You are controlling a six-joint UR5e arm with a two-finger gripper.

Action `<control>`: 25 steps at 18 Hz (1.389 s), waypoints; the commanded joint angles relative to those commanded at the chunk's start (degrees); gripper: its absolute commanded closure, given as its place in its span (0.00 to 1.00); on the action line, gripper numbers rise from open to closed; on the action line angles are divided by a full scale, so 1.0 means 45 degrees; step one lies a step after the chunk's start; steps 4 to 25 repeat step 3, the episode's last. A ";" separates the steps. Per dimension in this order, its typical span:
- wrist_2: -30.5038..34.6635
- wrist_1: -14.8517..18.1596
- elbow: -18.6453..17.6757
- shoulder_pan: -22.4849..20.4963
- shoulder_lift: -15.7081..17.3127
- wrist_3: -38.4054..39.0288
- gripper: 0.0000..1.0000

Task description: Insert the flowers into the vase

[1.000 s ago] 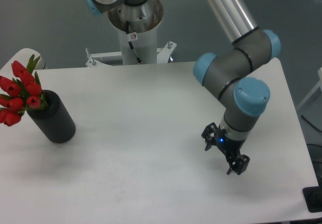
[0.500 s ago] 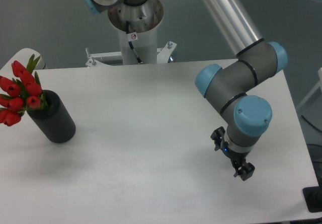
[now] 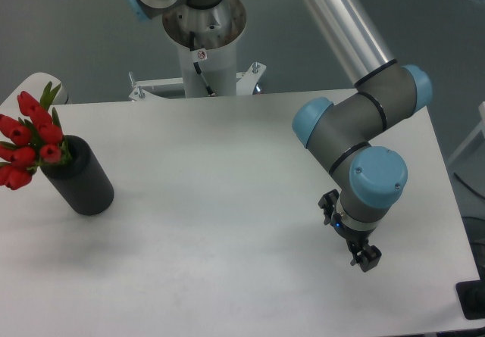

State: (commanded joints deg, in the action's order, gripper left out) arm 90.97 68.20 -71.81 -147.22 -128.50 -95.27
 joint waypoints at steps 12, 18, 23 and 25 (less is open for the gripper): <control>0.0000 0.0000 0.0000 0.0000 0.0000 0.0000 0.00; 0.0000 0.0000 0.0000 0.0000 0.0000 0.0000 0.00; 0.0000 0.0000 0.0000 0.0000 0.0000 0.0000 0.00; 0.0000 0.0000 0.0000 0.0000 0.0000 0.0000 0.00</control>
